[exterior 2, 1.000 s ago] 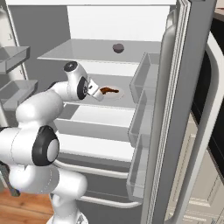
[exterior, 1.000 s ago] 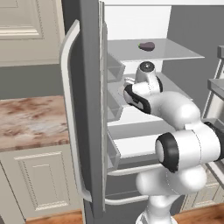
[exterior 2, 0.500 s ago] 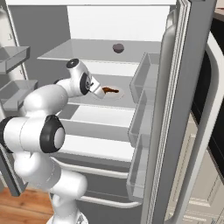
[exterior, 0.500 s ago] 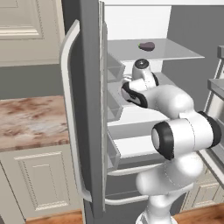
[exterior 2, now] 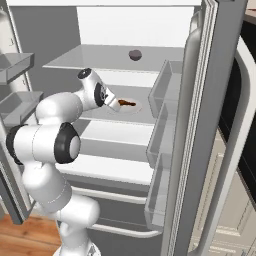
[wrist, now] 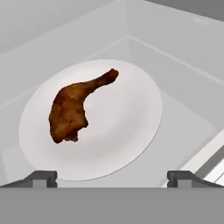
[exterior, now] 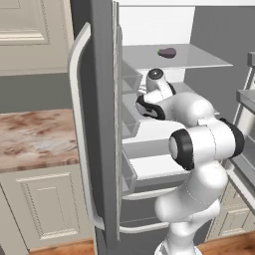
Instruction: Transport the chicken drumstick from the fridge to the microwave and turn on the microwave.
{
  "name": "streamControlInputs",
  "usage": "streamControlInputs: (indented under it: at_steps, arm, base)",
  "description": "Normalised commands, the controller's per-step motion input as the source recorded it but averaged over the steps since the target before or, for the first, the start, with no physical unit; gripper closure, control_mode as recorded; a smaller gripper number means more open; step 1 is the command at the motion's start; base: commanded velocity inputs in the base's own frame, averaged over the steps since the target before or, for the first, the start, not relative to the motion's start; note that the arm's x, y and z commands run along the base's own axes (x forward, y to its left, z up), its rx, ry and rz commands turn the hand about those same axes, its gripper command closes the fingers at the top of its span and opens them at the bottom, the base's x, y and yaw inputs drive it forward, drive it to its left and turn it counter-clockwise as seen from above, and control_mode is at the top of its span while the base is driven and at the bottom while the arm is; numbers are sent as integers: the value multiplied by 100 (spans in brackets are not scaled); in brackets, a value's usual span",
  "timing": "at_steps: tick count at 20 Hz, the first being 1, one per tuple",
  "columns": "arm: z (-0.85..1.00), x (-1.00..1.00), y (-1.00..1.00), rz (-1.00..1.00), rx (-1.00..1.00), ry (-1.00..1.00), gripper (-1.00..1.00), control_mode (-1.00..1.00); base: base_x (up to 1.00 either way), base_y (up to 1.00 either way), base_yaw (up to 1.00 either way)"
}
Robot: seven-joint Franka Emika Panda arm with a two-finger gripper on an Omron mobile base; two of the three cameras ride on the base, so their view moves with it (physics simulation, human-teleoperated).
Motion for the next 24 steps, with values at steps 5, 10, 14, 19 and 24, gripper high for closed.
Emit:
streamControlInputs:
  at_steps: [5, 10, 14, 19, 24]
  arm:
    - [-15, 29, 0, 0, -1, 0, -100, -100]
    - [-2, 30, 0, 0, 0, 5, -100, -100]
    - [-9, 31, 0, 0, 0, 3, -100, -100]
    - [-23, 30, 0, 0, -2, 0, -100, -100]
    - [-19, 27, 0, 0, -1, 0, -100, -100]
  base:
    - [0, 0, 0]
    - [0, 0, 0]
    - [0, 0, 0]
    - [0, 0, 0]
    - [0, 0, 0]
